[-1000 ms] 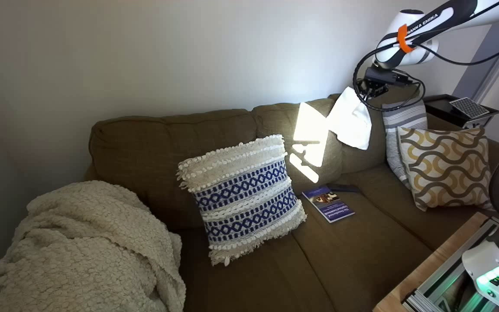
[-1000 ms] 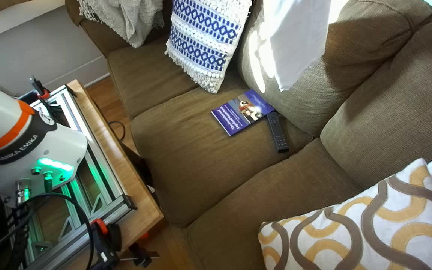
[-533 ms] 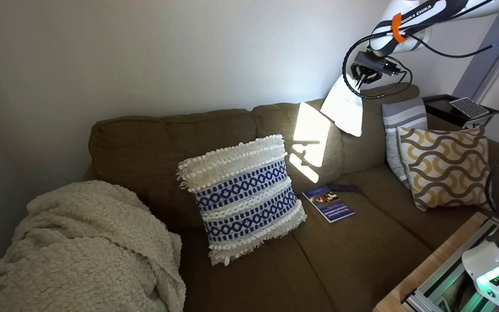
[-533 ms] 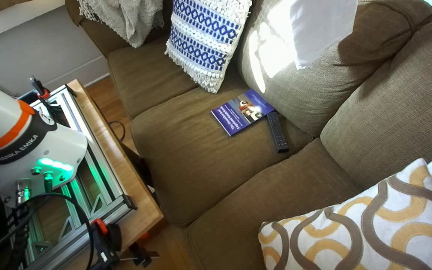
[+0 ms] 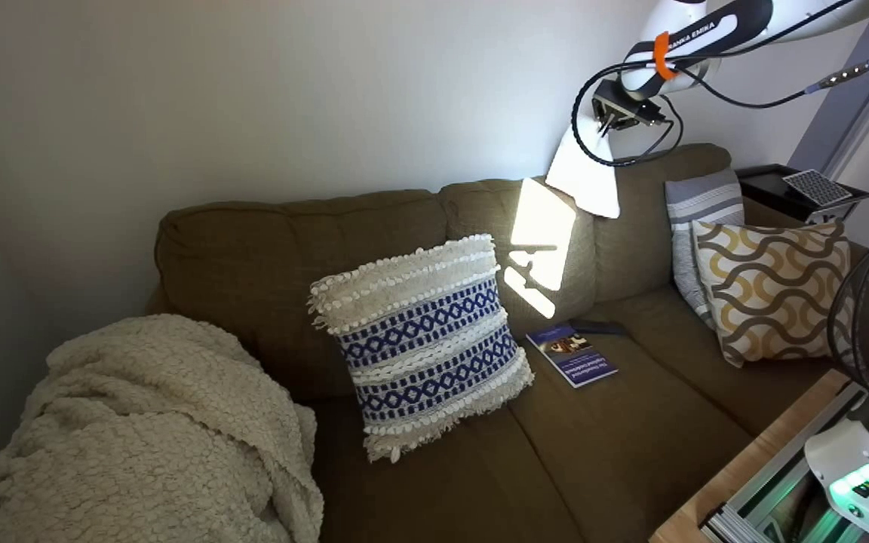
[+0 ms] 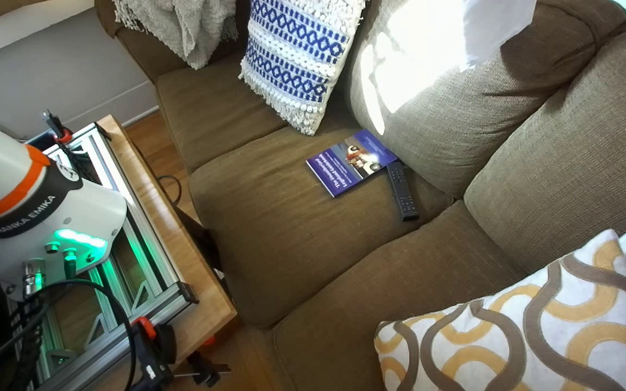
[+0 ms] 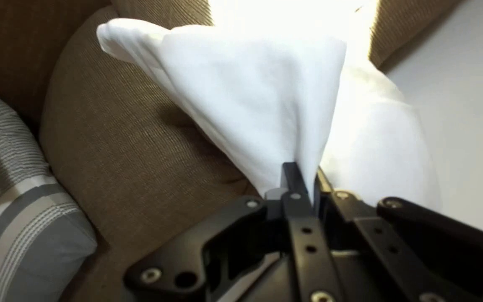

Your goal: Fold the white towel from left to right then place it on the backrest of the sofa.

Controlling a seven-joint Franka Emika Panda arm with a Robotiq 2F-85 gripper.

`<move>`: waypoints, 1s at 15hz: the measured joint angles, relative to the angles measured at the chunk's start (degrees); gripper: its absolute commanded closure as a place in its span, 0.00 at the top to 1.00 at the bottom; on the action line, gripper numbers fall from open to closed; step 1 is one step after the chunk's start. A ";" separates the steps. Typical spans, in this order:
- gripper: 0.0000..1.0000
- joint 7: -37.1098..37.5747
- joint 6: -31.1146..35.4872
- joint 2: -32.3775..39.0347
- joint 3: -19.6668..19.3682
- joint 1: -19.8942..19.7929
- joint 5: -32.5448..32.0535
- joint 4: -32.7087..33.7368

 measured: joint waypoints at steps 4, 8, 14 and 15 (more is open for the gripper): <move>0.02 0.23 5.16 4.46 -1.18 0.52 -2.49 4.56; 0.02 0.62 8.04 6.21 -4.82 1.52 -5.15 6.06; 0.02 -0.96 15.60 7.59 -5.16 1.06 -5.25 6.15; 0.02 -1.38 16.76 8.17 -4.66 1.08 -5.25 6.28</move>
